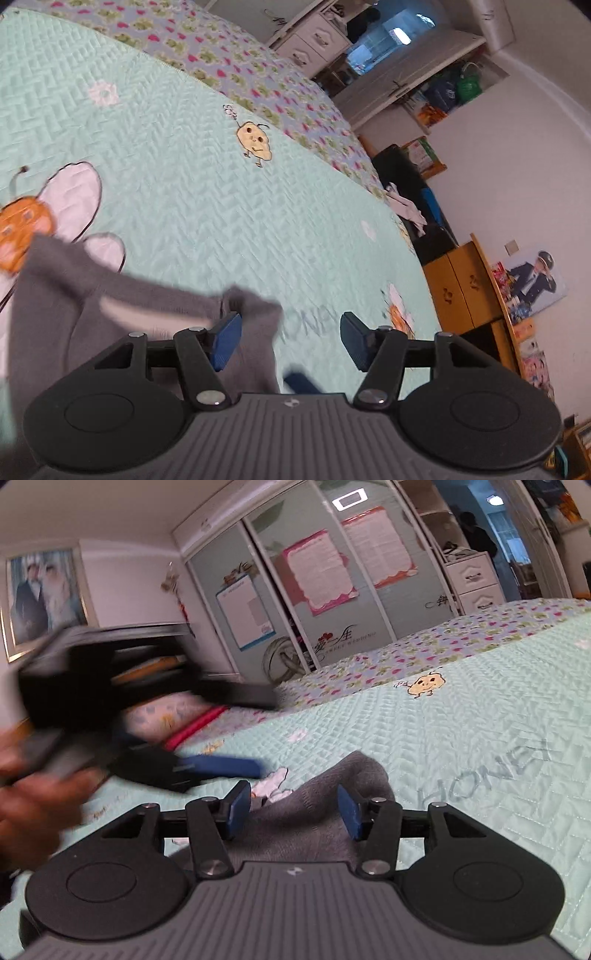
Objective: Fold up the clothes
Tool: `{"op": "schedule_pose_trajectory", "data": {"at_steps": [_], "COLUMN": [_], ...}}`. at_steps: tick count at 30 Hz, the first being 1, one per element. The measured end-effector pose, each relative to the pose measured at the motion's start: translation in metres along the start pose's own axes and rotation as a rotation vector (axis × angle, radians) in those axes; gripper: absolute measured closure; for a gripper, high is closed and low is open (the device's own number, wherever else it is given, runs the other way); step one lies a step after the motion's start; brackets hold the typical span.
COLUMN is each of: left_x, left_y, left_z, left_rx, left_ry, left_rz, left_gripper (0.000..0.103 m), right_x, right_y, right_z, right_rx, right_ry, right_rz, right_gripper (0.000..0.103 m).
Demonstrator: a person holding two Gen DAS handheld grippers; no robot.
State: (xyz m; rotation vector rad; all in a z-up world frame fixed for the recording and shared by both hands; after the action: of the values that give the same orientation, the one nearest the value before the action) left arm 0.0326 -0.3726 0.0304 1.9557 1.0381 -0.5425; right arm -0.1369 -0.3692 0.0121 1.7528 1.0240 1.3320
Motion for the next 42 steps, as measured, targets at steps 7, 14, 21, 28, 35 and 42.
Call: {"op": "schedule_pose_trajectory", "data": {"at_steps": [7,14,21,28,35,42], "left_x": [0.014,0.023,0.031,0.035,0.039,0.034], "left_y": [0.003,0.001,0.018,0.013,0.015,0.014], "left_z": [0.04,0.079,0.075,0.078,0.085,0.092], "left_rx": [0.124,0.245,0.228,0.271,0.306,0.318], "left_ry": [-0.033,-0.046,-0.081,-0.134,-0.141,-0.127], "left_rz": [0.001,-0.028,-0.023,0.019,0.009,0.041], "left_gripper": [0.042,0.042,0.042,0.042,0.041,0.038], "right_x": [-0.013,-0.008,0.014,-0.013,-0.011,-0.002], "right_y": [-0.004,-0.001,0.034,0.015,0.011,-0.001], "right_z": [0.007,0.008,0.039,0.042,0.063,0.081], "right_rx": [0.044,0.039,0.123,0.099,0.125,0.235], "right_ry": [-0.003,-0.026,-0.097,-0.15,-0.104,-0.009], "right_rz": [0.053,0.045,-0.193,-0.084,-0.092,-0.128], "right_gripper": [0.05,0.05,0.048,0.048,0.05,0.049]}}
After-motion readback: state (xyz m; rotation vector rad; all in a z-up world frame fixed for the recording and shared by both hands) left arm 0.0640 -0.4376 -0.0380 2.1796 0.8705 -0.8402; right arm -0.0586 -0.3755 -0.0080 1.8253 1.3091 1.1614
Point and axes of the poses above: each gripper's, at about its wrist camera, not at the fingertips, and z roughly the way its jaws point, x to its left, y to its top, the point moved 6 cm from there along z, roughly the way its jaws point
